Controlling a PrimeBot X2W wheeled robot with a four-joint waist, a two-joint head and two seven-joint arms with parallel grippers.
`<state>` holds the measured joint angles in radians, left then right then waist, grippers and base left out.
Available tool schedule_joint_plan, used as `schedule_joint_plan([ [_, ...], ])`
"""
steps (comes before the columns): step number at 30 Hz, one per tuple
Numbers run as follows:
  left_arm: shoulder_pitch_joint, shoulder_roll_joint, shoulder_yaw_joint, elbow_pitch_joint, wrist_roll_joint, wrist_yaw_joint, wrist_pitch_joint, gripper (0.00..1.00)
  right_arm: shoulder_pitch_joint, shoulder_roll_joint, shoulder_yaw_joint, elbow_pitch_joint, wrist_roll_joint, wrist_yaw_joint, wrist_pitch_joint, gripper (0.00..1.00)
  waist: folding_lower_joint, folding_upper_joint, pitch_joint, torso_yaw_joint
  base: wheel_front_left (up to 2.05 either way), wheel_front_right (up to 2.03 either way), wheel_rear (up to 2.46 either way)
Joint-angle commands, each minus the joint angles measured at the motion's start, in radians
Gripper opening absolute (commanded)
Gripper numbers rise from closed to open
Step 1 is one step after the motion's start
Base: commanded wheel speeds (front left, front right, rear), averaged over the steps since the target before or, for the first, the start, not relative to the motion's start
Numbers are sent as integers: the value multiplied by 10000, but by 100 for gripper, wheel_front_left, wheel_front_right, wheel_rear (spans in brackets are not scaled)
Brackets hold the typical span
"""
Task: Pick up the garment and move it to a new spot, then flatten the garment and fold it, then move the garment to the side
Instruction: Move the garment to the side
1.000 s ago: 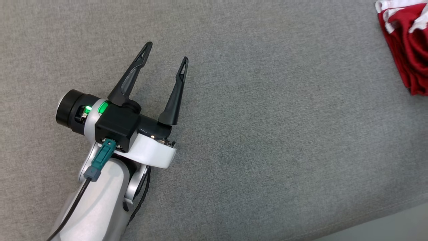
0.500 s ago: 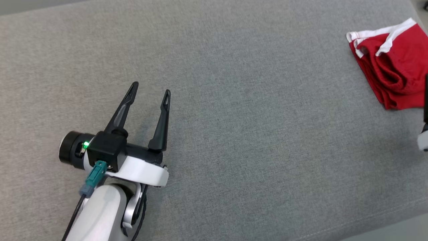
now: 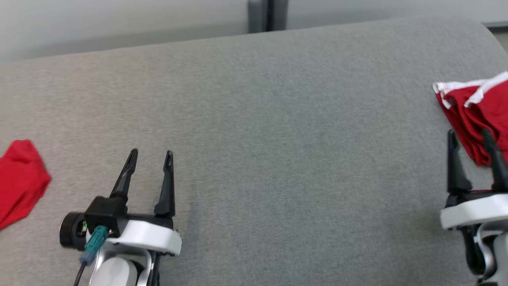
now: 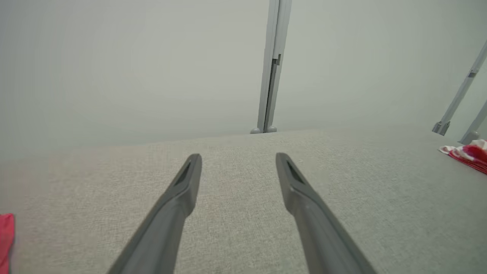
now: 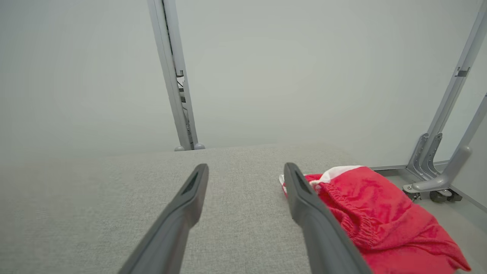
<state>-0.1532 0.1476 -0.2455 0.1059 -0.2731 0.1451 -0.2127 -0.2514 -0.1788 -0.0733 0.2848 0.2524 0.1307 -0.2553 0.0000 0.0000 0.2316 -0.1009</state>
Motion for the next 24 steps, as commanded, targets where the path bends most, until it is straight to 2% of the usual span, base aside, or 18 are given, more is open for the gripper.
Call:
schedule_joint_plan([
  [1, 218, 53, 106, 19, -102, 82, -74, 100, 287, 84, 75, -294, -165, 4, 109, 100, 0, 0, -393, 398, 0, 0, 0],
  [8, 1005, 63, 484, 135, -455, 320, -203, 100, 1163, 551, 407, -1301, -520, 2, 631, 100, 0, 0, -1063, 819, 0, 0, 0],
  [24, 2110, 305, 363, 379, -703, 128, -136, 100, 2967, 905, 140, -2398, -847, 2, 1470, 100, 0, 0, -2423, 1010, 0, 0, 0],
])
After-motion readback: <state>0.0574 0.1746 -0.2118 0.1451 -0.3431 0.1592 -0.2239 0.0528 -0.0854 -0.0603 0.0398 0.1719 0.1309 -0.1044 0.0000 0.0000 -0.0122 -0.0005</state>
